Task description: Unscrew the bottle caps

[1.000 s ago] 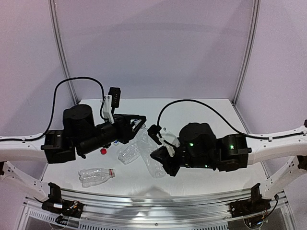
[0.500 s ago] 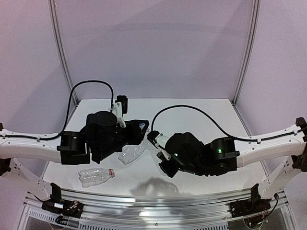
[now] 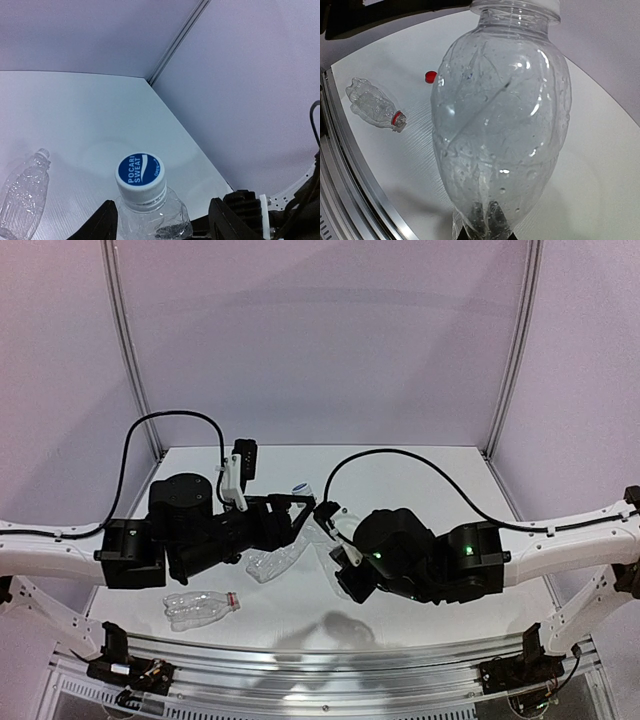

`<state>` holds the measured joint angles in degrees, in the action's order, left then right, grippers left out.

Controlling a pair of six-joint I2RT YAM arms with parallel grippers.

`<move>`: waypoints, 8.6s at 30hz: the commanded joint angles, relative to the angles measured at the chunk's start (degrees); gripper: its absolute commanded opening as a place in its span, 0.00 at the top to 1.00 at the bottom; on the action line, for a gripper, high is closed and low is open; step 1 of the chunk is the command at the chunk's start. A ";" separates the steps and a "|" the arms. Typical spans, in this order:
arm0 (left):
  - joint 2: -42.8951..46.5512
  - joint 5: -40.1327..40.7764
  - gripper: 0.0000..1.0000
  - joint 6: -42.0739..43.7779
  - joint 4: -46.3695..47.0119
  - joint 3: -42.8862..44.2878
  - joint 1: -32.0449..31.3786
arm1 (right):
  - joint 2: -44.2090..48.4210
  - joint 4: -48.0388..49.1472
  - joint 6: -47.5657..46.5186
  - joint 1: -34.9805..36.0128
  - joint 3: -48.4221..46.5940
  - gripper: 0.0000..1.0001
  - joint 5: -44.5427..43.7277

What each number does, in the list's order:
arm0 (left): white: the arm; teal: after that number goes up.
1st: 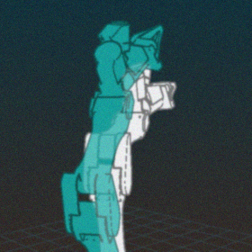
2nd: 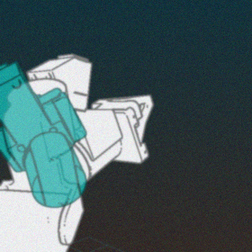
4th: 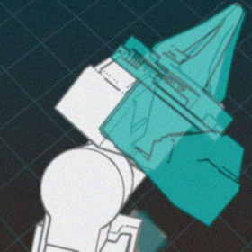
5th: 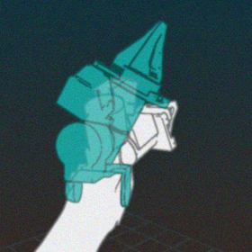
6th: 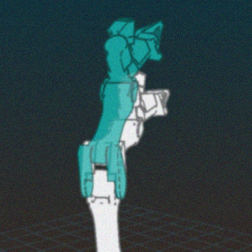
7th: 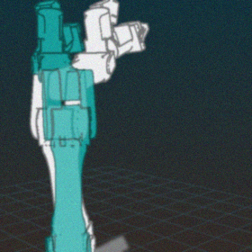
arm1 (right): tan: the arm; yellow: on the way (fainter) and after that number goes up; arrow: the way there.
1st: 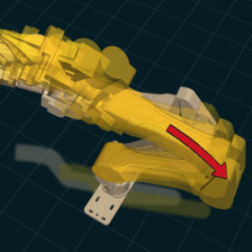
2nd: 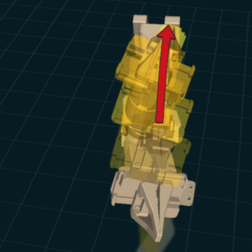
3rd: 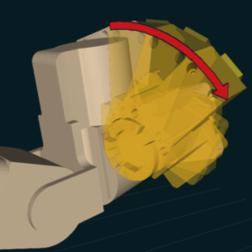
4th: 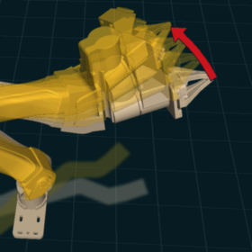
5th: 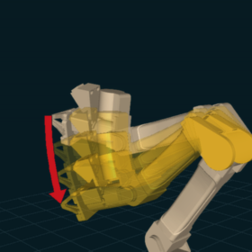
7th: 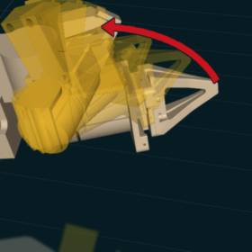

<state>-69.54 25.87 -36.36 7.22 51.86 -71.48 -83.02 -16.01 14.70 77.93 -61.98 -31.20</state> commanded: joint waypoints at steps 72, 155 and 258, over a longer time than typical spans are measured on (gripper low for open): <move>7.23 -7.90 0.85 8.78 5.18 -6.79 5.74 | -2.73 -0.35 3.02 -0.06 -2.54 1.00 -3.78; -12.82 -3.79 0.56 -4.07 11.92 -19.69 36.06 | -6.79 -2.81 4.86 -1.59 -3.14 1.00 -12.49; 30.97 -3.02 0.01 11.10 -1.38 -24.14 32.90 | 20.97 13.02 15.70 -12.62 17.53 0.01 3.49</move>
<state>-39.24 22.52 -26.89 9.63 25.10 -38.09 -66.83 7.42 28.14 64.97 -45.04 -33.12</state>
